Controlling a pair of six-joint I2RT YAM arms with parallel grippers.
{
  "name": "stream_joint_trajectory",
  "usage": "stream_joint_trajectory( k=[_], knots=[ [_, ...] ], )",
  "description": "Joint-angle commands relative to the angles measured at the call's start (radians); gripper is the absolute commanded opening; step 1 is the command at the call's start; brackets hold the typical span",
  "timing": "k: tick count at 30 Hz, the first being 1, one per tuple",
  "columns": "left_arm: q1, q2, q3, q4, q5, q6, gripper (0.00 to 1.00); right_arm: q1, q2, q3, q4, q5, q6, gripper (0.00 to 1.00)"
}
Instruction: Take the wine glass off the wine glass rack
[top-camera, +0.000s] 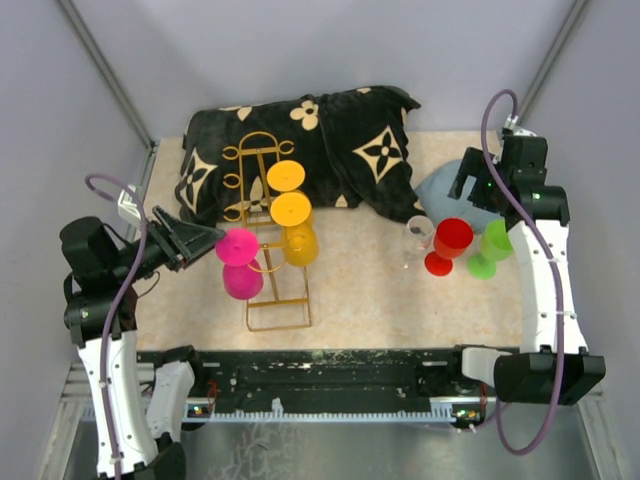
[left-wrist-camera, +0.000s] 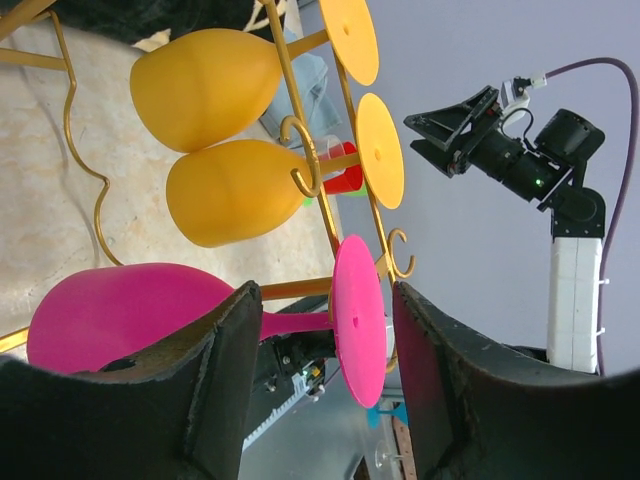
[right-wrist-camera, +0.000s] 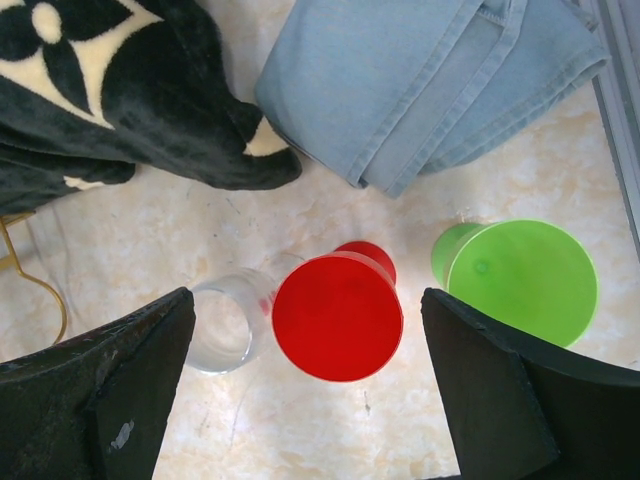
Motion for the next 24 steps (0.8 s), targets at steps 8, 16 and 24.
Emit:
stream_joint_trajectory(
  k=[8,16,24],
  knots=[
    [0.012,-0.024,0.025,-0.030,0.023,0.028,0.56,0.025,0.017,0.056,0.048,0.003,-0.015,0.96],
    [0.010,-0.039,0.051,-0.091,0.023,0.075,0.52,0.033,0.008,0.030,0.052,0.009,-0.015,0.96],
    [0.010,-0.050,0.076,-0.136,0.006,0.091,0.43,0.039,0.009,0.023,0.057,-0.002,-0.012,0.97]
  ],
)
